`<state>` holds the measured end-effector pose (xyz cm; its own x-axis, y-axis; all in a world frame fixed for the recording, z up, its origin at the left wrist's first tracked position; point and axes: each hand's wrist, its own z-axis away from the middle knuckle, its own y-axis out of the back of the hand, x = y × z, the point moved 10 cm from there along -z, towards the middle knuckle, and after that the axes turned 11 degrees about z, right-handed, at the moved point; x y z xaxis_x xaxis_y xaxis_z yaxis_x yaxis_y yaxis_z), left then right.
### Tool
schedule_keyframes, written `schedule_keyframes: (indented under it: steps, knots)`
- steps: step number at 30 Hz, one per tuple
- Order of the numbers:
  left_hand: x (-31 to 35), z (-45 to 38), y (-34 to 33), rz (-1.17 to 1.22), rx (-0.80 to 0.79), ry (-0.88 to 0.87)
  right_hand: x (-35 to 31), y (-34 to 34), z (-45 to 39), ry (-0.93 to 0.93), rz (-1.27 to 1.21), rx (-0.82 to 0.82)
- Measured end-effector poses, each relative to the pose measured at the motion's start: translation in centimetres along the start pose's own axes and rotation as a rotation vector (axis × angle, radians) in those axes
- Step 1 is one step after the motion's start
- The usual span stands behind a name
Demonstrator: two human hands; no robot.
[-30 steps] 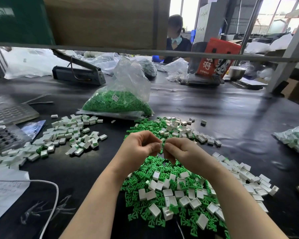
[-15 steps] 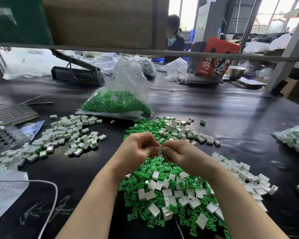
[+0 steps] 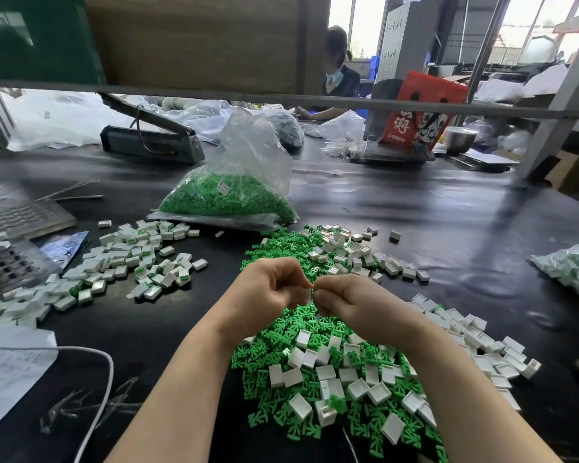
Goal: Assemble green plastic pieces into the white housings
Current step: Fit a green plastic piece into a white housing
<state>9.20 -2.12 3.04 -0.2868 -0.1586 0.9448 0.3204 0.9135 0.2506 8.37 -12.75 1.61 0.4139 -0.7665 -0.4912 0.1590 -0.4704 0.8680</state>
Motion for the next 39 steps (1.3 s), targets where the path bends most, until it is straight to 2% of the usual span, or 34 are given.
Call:
schedule_keyframes:
  steps: [3,10,17,25,39]
  knots:
    - [0.0,-0.1,-0.1,0.023,0.001,-0.005,-0.1,0.2,0.1,0.013,-0.028,-0.002]
    - [0.2,-0.3,-1.0,0.201,-0.02,0.019,0.6,0.8,0.7,0.018,-0.454,-0.033]
    - [1.4,-0.3,0.1,0.022,0.086,-0.063,0.9,-1.2,0.5,-0.046,-0.809,-0.142]
    - [1.9,-0.2,0.1,0.051,0.093,-0.068,-0.6,-2.3,0.2,0.011,-1.139,-0.219]
    - [2.8,0.1,0.2,0.047,0.075,-0.119,-1.0,-2.5,-0.1,0.057,-1.34,-0.171]
